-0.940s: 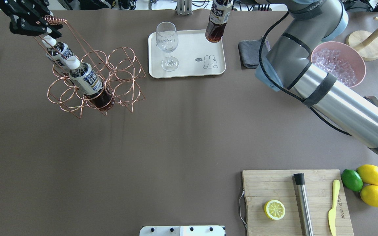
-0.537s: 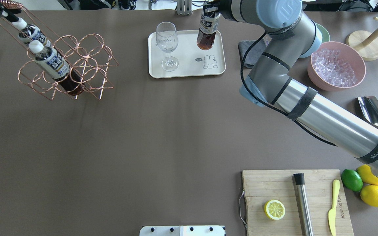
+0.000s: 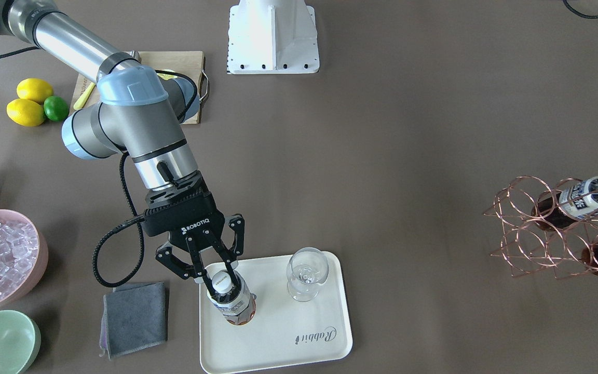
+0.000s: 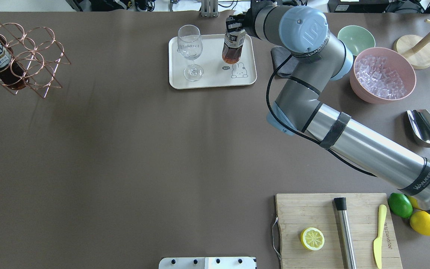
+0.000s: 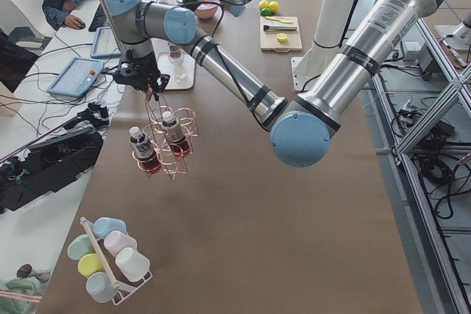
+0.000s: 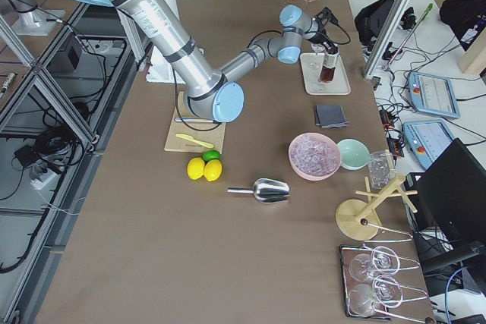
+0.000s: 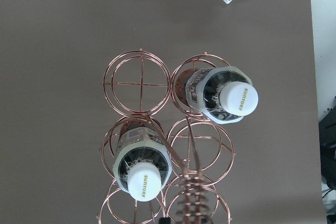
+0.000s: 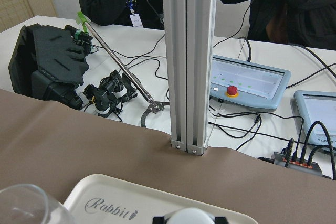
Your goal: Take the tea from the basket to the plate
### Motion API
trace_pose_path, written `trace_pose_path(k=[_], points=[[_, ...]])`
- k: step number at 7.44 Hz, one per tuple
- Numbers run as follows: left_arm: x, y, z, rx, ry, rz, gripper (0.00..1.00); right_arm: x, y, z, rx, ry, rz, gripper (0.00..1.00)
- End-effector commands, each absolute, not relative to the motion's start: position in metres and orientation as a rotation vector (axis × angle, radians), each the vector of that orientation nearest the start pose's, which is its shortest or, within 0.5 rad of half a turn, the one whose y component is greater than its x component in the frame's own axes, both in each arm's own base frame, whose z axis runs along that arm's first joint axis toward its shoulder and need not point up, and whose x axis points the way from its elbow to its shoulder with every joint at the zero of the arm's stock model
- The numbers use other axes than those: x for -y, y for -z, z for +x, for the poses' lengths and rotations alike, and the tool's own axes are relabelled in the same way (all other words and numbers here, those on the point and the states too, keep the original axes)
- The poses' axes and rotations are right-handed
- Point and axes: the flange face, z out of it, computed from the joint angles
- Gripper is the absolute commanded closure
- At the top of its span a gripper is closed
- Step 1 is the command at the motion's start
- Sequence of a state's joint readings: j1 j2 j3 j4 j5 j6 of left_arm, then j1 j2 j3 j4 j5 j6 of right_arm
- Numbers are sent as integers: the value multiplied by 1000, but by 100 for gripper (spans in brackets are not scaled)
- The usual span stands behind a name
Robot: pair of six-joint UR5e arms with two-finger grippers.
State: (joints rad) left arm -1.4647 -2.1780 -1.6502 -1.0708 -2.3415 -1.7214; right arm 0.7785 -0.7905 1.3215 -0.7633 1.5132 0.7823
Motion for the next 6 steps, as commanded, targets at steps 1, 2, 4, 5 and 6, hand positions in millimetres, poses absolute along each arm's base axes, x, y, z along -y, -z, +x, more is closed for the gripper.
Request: trace_pose_path(k=[1,2,4,5,6], points=[[713,-357,-26,-637,1514,-587,100,624,-204,-455,911,-29,987,100],[733,-386,-31,-633,1518,-591,100,623,-205,-455,909,-29,989,100],[745,-420,-47,-625,1506,-590,100,620,-211,-458,906,-26,981,100],[749,-431,-47,-627,1483,-581,100,620,-212,-457,905,-26,982,100],[760,-438,-42,-630,1475,-573,100,619,-213,-457,912,-25,988,100]])
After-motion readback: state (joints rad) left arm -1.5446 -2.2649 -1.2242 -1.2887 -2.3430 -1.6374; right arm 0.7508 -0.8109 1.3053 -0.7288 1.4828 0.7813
